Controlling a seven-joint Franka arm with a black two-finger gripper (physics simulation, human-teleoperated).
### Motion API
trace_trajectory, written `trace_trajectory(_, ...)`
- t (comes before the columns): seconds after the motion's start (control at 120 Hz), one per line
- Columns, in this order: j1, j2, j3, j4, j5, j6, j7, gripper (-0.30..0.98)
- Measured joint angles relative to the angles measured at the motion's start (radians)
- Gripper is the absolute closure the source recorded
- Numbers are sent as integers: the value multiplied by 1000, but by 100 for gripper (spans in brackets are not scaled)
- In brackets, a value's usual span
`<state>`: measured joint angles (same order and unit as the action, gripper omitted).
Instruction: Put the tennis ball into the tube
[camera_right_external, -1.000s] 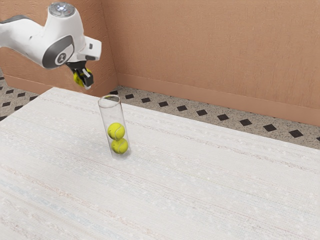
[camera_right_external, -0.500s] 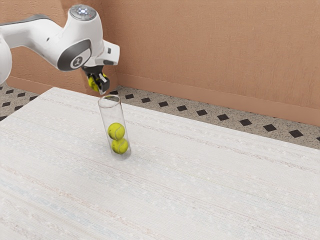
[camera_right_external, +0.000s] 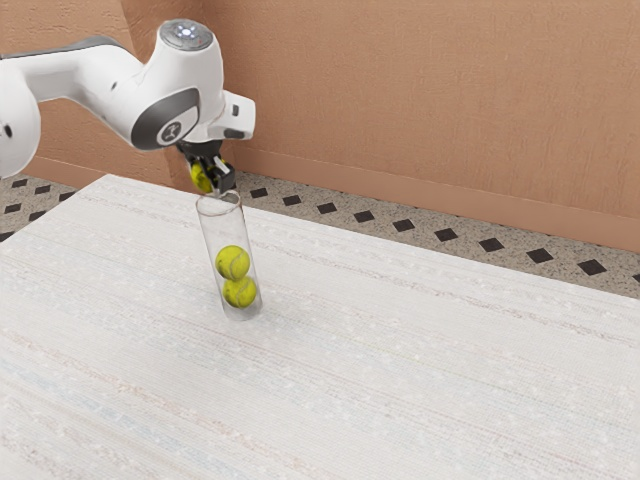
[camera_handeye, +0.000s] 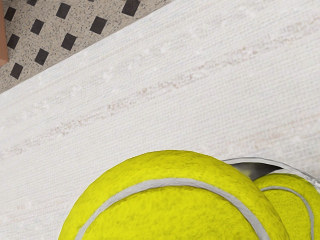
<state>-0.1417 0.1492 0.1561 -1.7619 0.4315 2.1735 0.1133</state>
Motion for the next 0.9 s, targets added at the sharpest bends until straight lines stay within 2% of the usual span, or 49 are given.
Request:
trace_trajectory(0.333, -6, 6, -4, 2, 4, -2, -22, 42)
trace_trajectory(0.433, -5, 6, -5, 2, 3, -3, -19, 26)
trace_trajectory(0.533, -6, 6, -7, 2, 3, -5, -12, 16)
trace_trajectory(0.767, -7, 0, -16, 9, 14, -9, 2, 5)
trace_trajectory(0.817, -11, -11, -24, 63, 22, -41, 4, 4)
trace_trajectory(0.85, -9, -26, -30, 118, 4, -92, 6, 4)
trace_trajectory(0.9, 18, -68, -48, 177, -58, -190, 9, 3)
